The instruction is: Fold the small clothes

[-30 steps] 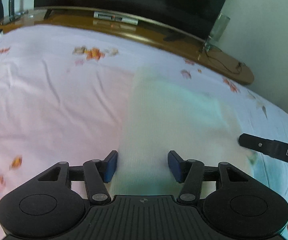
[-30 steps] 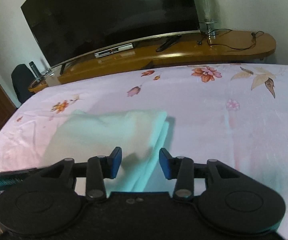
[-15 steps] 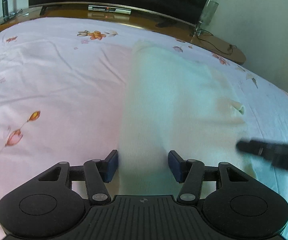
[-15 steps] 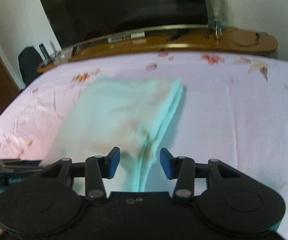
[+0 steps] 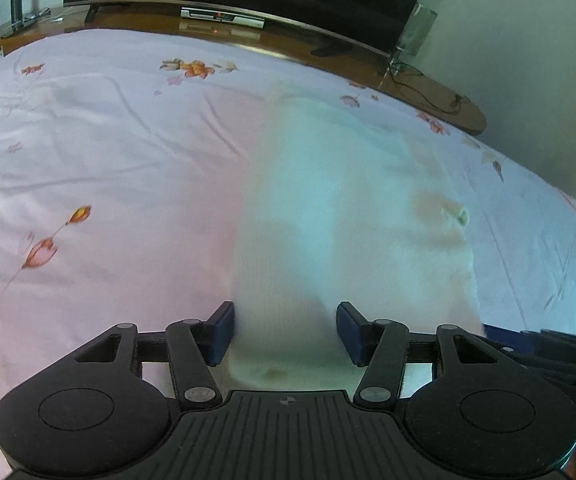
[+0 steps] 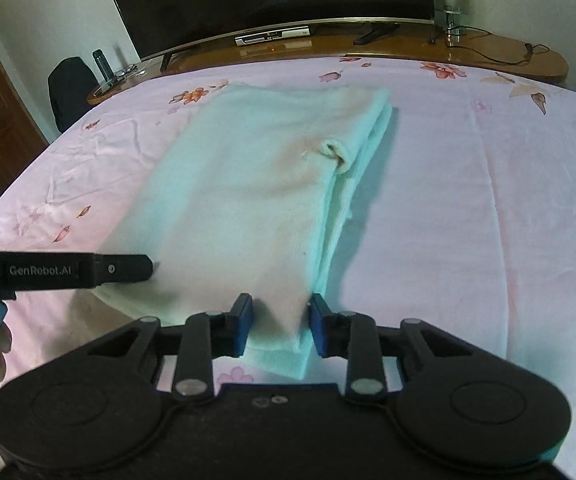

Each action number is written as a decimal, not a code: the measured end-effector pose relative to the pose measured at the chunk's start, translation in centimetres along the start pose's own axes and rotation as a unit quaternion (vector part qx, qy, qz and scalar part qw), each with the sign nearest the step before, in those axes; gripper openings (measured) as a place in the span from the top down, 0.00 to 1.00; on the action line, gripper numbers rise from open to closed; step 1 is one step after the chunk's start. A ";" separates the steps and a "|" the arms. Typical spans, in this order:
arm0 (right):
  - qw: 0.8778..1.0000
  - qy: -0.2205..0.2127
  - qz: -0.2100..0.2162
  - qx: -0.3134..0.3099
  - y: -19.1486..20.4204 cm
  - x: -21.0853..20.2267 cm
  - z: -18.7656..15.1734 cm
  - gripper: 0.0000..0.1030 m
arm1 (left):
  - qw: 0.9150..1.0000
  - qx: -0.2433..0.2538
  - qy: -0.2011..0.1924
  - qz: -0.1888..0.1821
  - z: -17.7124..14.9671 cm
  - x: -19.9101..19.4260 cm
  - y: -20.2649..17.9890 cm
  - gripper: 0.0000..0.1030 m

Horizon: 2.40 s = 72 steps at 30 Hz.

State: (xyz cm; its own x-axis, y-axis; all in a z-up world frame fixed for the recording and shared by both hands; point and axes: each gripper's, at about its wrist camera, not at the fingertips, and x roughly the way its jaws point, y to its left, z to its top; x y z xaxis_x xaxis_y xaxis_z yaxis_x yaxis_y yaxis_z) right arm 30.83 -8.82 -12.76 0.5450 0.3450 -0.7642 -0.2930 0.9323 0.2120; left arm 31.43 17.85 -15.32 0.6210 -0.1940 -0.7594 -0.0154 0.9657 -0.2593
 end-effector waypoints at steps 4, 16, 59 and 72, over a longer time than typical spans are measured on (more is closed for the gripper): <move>0.999 -0.025 -0.006 0.023 -1.3 -0.4 1.6 0.62 | 1.000 -0.024 -0.013 0.007 2.5 1.0 -0.4 0.47; 0.991 -0.035 0.024 0.123 -7.5 3.4 7.8 0.51 | 0.999 -0.004 -0.032 0.014 9.4 6.6 -5.0 0.47; 0.990 0.012 0.075 0.123 -2.6 -1.2 -1.1 0.90 | 1.000 0.008 0.017 -0.018 -1.8 -1.0 1.1 0.47; 0.996 0.000 0.049 0.073 -2.4 -3.1 -0.7 0.58 | 0.999 0.014 0.020 0.020 -1.5 -0.9 0.0 0.36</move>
State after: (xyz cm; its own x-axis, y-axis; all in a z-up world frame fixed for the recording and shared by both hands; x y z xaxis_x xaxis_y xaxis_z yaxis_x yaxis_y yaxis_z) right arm 29.30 -12.24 -11.29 0.5200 0.4344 -0.7354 -0.2264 0.9003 0.3717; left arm 29.74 17.76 -15.52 0.5883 -0.1607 -0.7925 -0.0182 0.9772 -0.2117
